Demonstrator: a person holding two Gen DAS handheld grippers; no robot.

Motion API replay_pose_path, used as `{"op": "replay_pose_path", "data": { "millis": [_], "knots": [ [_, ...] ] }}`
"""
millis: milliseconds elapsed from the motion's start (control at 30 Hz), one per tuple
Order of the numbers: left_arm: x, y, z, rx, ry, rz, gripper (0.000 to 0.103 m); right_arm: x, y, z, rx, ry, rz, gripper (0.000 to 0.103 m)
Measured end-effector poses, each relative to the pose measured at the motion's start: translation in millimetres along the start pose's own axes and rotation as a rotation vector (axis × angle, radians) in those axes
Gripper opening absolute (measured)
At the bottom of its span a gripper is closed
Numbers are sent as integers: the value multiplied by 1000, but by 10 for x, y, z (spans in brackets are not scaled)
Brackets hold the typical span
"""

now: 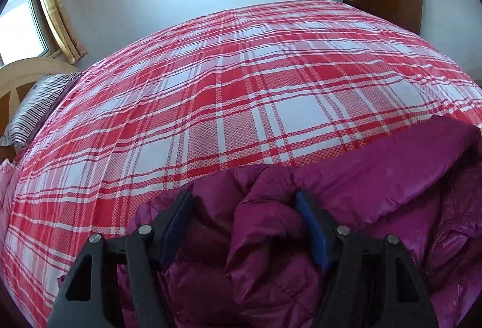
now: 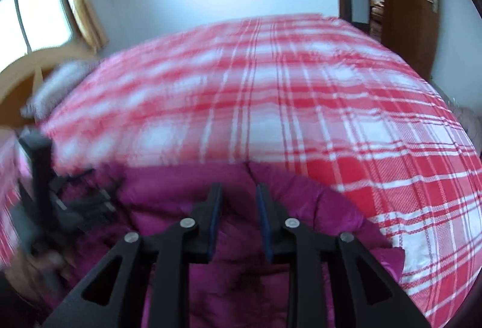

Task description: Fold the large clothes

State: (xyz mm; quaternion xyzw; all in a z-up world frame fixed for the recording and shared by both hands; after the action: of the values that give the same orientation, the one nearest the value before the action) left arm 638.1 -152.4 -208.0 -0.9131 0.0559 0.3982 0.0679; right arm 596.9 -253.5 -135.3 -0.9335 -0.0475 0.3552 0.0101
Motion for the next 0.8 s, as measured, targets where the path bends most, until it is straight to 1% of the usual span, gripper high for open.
{"op": "replay_pose_path", "data": {
  "millis": [33, 67, 100, 133, 200, 233, 267, 300, 367, 467, 533, 633, 800],
  "knots": [
    [1, -2, 10, -4, 4, 1, 71, -42, -34, -71, 15, 27, -1, 37],
    [-3, 2, 18, -5, 7, 0, 71, -63, -71, -135, 24, 53, -3, 48],
    [-1, 5, 9, -4, 9, -1, 71, -51, -109, -191, 32, 74, -4, 52],
    [3, 5, 5, -4, 10, 0, 71, 13, -147, -220, 33, 75, -2, 54],
    [24, -7, 0, -13, 7, 7, 71, 211, -189, -197, 22, 21, 17, 51],
    [28, -13, 4, -18, 6, 11, 71, 341, -197, -143, 15, -20, 22, 44],
    [41, -26, 9, -25, 2, 14, 73, 450, -197, -74, 7, -58, 30, 40],
    [47, -37, 11, -31, 0, 15, 76, 553, -172, 18, -7, -95, 60, 39],
    [77, -66, 15, -51, -12, 27, 79, 631, -103, 147, -8, -127, 74, 38],
    [106, -90, 17, -71, -24, 30, 83, 665, -32, 256, -3, -134, 62, 38],
    [107, -82, 16, -67, -23, 22, 84, 688, -43, 280, -26, -142, 74, 38],
    [111, -70, 18, -52, -20, -3, 85, 728, -55, 314, -57, -130, 101, 38],
    [111, -48, 30, -23, -6, -46, 88, 751, -52, 325, -49, -121, 104, 38]
  ]
}}
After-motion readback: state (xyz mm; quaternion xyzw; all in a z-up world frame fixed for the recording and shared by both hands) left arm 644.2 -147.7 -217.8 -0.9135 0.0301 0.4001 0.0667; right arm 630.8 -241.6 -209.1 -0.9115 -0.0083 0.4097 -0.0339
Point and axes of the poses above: each gripper's, at about its wrist camera, not at the fingertips, and x roughly the way its jaws point, y to its right, z to its underside, the point moved 8 cm from there along x, roughly the way its jaws point, and after that the axes turned 8 degrees about -x, right-handed, at the moved point
